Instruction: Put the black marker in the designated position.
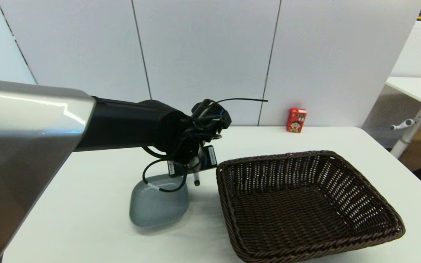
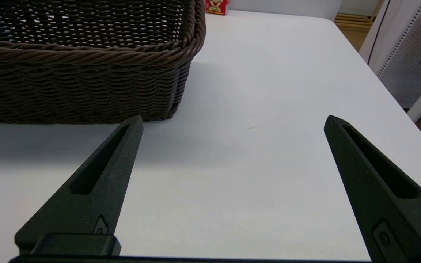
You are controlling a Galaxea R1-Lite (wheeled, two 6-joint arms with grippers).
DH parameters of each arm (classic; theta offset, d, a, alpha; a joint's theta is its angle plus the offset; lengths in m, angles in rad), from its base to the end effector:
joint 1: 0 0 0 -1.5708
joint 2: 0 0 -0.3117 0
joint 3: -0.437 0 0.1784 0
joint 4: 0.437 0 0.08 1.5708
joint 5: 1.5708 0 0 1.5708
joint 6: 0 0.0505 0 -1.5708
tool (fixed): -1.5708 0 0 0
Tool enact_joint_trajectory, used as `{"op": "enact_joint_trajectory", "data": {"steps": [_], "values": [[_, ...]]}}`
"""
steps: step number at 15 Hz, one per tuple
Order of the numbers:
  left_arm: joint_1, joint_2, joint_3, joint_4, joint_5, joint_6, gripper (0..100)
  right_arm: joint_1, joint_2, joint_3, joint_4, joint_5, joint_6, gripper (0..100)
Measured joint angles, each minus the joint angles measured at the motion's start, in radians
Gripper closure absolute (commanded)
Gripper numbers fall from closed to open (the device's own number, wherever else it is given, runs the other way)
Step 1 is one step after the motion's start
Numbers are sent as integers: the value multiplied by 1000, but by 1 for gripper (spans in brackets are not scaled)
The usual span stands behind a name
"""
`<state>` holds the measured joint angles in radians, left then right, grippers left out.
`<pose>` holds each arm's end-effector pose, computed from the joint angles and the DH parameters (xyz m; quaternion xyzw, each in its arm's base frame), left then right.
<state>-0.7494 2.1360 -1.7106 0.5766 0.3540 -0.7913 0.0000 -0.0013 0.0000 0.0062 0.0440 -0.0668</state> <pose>0.3150 -0.2692 0.1580 -0.0992 0.4438 -0.0013 0.8906 -0.0197 0.0022 0.0747 -0.0333 0.0017 0.0221 0.9992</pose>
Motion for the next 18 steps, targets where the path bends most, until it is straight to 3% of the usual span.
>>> {"op": "enact_joint_trajectory", "data": {"steps": [5, 6, 18], "values": [[-5, 5, 2, -17, -1, -12, 100, 0, 0, 0, 0, 0, 0, 0], [-5, 5, 2, -24, -2, -12, 0, 0, 0, 0, 0, 0, 1, 0], [50, -54, -11, -23, -2, 33, 0, 0, 0, 0, 0, 0, 0, 0]]}}
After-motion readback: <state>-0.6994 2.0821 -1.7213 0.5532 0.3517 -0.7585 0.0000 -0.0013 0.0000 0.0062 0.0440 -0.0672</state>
